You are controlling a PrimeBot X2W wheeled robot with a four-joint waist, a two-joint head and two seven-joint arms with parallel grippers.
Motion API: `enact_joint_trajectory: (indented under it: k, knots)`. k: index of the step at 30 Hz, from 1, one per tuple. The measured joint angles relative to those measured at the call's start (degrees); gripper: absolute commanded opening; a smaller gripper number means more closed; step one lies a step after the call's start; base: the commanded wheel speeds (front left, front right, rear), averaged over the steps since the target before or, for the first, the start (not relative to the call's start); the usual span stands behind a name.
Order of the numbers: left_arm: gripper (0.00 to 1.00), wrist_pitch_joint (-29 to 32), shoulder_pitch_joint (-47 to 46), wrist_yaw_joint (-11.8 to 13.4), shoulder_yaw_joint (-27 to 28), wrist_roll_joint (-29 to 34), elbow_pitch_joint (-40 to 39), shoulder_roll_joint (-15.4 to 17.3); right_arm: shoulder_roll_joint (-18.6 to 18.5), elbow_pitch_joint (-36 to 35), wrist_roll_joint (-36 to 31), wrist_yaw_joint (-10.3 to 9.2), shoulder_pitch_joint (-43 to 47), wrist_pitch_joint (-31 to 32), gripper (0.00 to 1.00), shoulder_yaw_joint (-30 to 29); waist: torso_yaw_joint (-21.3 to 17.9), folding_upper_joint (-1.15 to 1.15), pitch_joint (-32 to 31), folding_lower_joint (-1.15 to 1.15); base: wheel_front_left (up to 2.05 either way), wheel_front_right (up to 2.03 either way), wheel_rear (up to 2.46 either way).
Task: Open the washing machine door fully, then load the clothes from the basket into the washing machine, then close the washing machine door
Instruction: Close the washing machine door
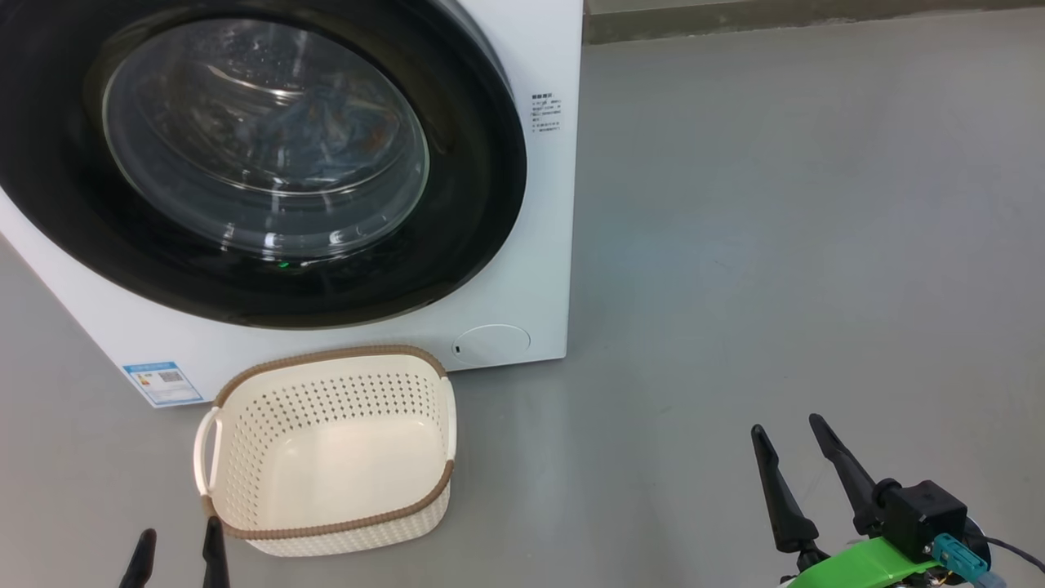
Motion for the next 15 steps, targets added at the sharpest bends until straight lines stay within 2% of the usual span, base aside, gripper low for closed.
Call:
enact_joint_trajectory:
  k: [15]
  knots:
    - [1.00, 0.00, 0.04, 0.00, -0.78, 0.05, -0.05, 0.03, 0.12, -0.18, 0.42, 0.00, 1.08, 0.00, 1.00, -0.85, 0.75, 0.00, -0.09, 0.00, 0.00, 0.00, 0.00]
